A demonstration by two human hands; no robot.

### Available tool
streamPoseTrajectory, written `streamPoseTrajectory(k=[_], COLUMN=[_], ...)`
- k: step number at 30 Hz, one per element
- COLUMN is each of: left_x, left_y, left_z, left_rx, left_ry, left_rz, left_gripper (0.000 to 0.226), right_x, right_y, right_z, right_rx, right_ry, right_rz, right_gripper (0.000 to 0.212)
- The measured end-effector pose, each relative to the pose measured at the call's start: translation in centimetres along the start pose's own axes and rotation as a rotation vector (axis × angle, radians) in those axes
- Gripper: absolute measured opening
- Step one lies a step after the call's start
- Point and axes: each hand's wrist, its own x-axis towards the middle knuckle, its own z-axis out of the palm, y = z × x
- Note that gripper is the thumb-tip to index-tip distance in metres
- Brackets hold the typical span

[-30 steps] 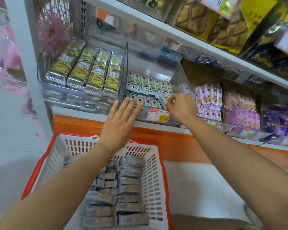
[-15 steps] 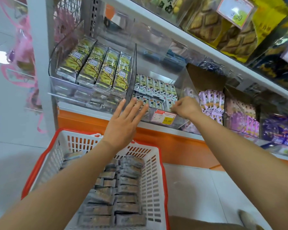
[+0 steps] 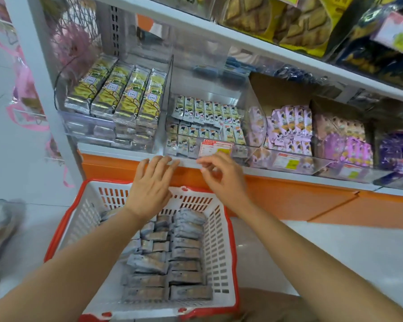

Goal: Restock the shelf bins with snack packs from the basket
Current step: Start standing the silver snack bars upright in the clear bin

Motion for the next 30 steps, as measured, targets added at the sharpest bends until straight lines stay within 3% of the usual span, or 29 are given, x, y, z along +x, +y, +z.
streamPoseTrajectory(k=[4,7,13,17,30], left_x=[-1.5,-2.3,-4.0,-5.0,-5.7], left_y=[-0.8,-1.6,-2.9,-3.3,-2.7], left_z=[2.2,3.8,6.8,8.5,11.2], left_rx=[0.033,0.047,0.099,0.073,0.085], left_ry=[-0.197,-0.383,-0.634,-0.597,-0.523], left_rz=[0.025,-0.021,-0.106,-0.124,-0.175], left_gripper=[0.069,0.078,0.082,0.077,0.076], right_x=[-3.5,-5.7,-9.2,-11.7,-14.6], right_y=[2.4,4.2,7.6,9.7,12.3], right_z=[4.2,7.1,12.4,15.3,20.1], right_rx=[0.0,-0.05,-0.17,-0.216,-0.491], right_ry=[-0.179,-0.378,-0.693,-0.814,-0.89], right_rz=[0.113,0.265,0.383,0.384,0.249], right_gripper=[0.02,0.025,0.02,0.027,0.059])
